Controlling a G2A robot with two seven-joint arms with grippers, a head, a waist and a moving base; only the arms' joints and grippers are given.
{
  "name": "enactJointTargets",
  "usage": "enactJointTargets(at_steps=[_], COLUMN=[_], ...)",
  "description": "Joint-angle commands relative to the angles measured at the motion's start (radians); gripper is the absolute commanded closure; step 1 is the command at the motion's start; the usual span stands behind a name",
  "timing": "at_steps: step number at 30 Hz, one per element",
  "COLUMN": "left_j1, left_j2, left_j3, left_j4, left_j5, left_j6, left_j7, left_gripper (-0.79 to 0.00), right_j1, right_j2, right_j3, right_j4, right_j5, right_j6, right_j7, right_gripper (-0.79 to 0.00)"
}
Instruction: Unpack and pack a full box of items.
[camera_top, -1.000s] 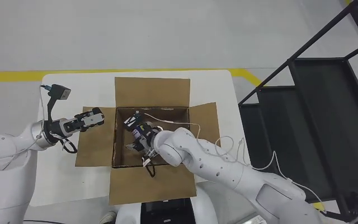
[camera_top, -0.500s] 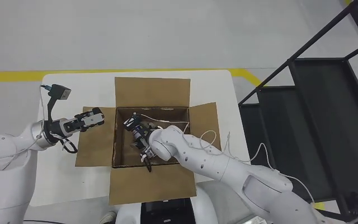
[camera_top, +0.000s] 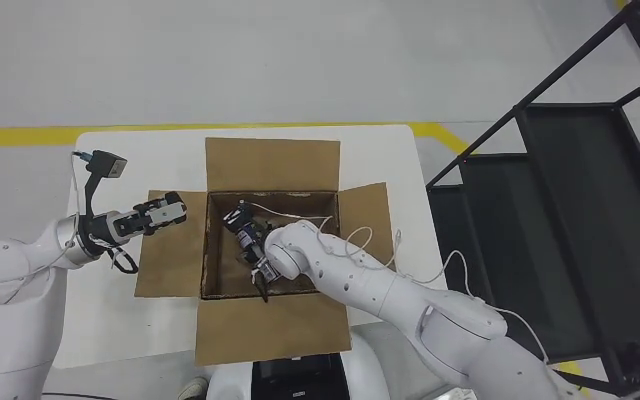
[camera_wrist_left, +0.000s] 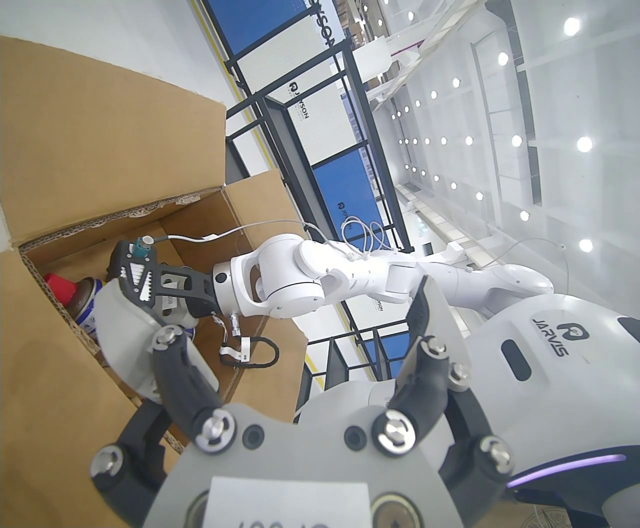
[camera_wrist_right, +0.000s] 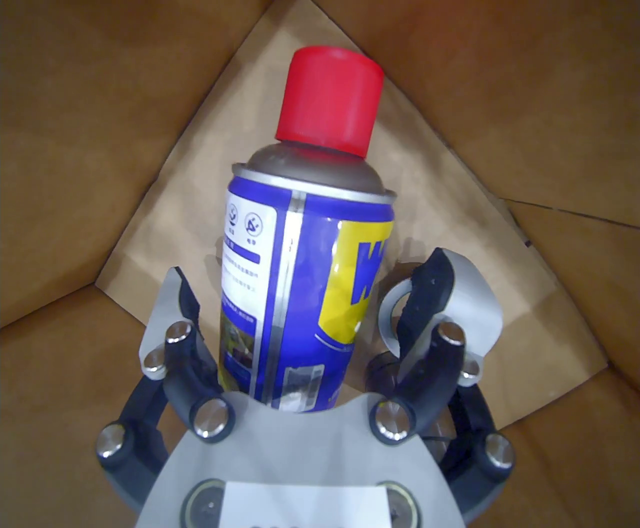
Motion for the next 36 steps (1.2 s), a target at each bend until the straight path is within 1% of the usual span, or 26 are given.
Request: enactJointTargets(at_steps=[1,7,12,16,20,27,30,32,36], left_j1=[0.0,0.0,0.0,0.0,0.0,0.0,0.0,0.0,0.0], left_j2=[0.0,0.0,0.0,0.0,0.0,0.0,0.0,0.0,0.0], left_j3=[0.0,0.0,0.0,0.0,0.0,0.0,0.0,0.0,0.0], left_j4=[0.0,0.0,0.0,0.0,0.0,0.0,0.0,0.0,0.0], left_j5=[0.0,0.0,0.0,0.0,0.0,0.0,0.0,0.0,0.0], left_j6=[0.0,0.0,0.0,0.0,0.0,0.0,0.0,0.0,0.0], left_j7=[0.0,0.0,0.0,0.0,0.0,0.0,0.0,0.0,0.0], left_gripper=[-0.785,-0.785,-0.785,-0.785,-0.785,-0.785,-0.785,-0.785,-0.785], right_j1=[0.002,-0.009,-0.045,-0.107,-0.197,-0.376,-0.455,-0.506,-0.602], right_j2=[-0.007,-0.01,0.011,0.046,0.089,0.158,0.181,0.194,0.212], right_j3=[0.0,0.02,0.058,0.112,0.184,0.334,0.403,0.454,0.543], right_j4=[0.005,-0.017,-0.093,-0.203,-0.343,-0.595,-0.686,-0.725,-0.783], right_j5=[-0.004,-0.03,-0.069,-0.121,-0.193,-0.271,-0.282,-0.286,-0.248], right_j6=[0.0,0.011,-0.003,-0.009,-0.005,-0.067,-0.105,-0.125,-0.179], right_j7=[-0.003,-0.001,-0.016,-0.057,-0.091,-0.151,-0.228,-0.298,-0.463], right_gripper=[0.0,0.0,0.0,0.0,0.0,0.0,0.0,0.0,0.0])
